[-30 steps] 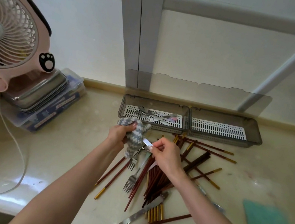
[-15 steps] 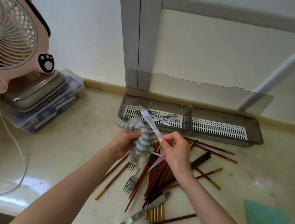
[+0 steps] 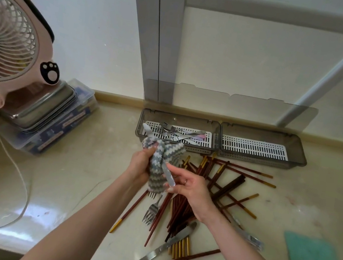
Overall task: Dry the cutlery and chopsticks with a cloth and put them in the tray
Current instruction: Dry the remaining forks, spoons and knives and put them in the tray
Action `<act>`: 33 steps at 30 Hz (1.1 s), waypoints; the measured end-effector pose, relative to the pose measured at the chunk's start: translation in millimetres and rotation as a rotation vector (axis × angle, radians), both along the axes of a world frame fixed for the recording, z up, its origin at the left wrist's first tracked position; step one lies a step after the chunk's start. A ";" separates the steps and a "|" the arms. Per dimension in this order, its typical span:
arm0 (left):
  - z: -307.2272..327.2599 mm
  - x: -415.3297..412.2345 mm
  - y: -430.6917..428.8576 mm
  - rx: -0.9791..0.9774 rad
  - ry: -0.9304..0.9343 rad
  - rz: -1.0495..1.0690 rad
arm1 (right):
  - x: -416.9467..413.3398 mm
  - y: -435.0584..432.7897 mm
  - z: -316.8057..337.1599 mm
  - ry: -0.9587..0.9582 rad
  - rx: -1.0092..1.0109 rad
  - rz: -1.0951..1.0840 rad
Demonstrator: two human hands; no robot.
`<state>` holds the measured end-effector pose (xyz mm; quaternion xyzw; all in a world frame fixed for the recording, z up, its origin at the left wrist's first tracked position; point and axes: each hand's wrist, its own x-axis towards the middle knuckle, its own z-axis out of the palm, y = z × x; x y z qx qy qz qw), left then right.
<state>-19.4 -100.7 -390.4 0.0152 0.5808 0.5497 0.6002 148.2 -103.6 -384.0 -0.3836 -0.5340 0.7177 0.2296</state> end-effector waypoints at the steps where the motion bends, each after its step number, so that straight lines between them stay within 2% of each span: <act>1: 0.9 2.3 -0.9 0.018 0.007 0.002 | -2.1 -2.7 -0.8 0.004 0.006 -0.040; 6: -0.2 22.7 -15.7 0.055 0.046 -0.081 | -9.2 -2.1 -7.9 -0.066 0.028 -0.289; 9: -1.8 34.1 -22.7 0.063 0.085 -0.152 | -13.7 1.7 -12.2 -0.179 0.007 -0.413; 12: -0.3 35.4 -28.4 0.049 0.131 -0.243 | -10.8 2.4 -9.1 -0.326 0.060 -0.393; 16: 6.2 25.1 -21.6 0.032 0.266 -0.326 | -12.7 11.6 4.5 -0.127 -0.005 -0.383; 18: 11.4 24.4 -16.1 0.033 0.338 -0.351 | -22.4 26.2 14.0 -0.106 -0.002 -0.429; 22: 10.8 31.0 -12.4 0.020 0.459 -0.455 | -39.3 58.4 20.3 -0.260 0.094 -0.424; 26: 9.0 26.4 -12.2 0.025 0.383 -0.405 | -49.4 72.7 21.4 -0.311 0.141 -0.333; 28: 7.4 17.4 -10.5 0.001 0.367 -0.408 | -55.2 85.9 27.8 -0.284 0.162 -0.375; 30: 4.8 7.5 -12.5 -0.044 0.355 -0.436 | -58.9 106.4 35.4 -0.309 0.276 -0.477; 31: 4.1 3.4 -15.3 -0.056 0.331 -0.418 | -59.0 117.5 35.6 -0.373 0.403 -0.483; 33: 1.9 -5.9 -21.6 -0.048 0.220 -0.325 | -57.4 132.3 28.4 -0.618 0.708 -0.315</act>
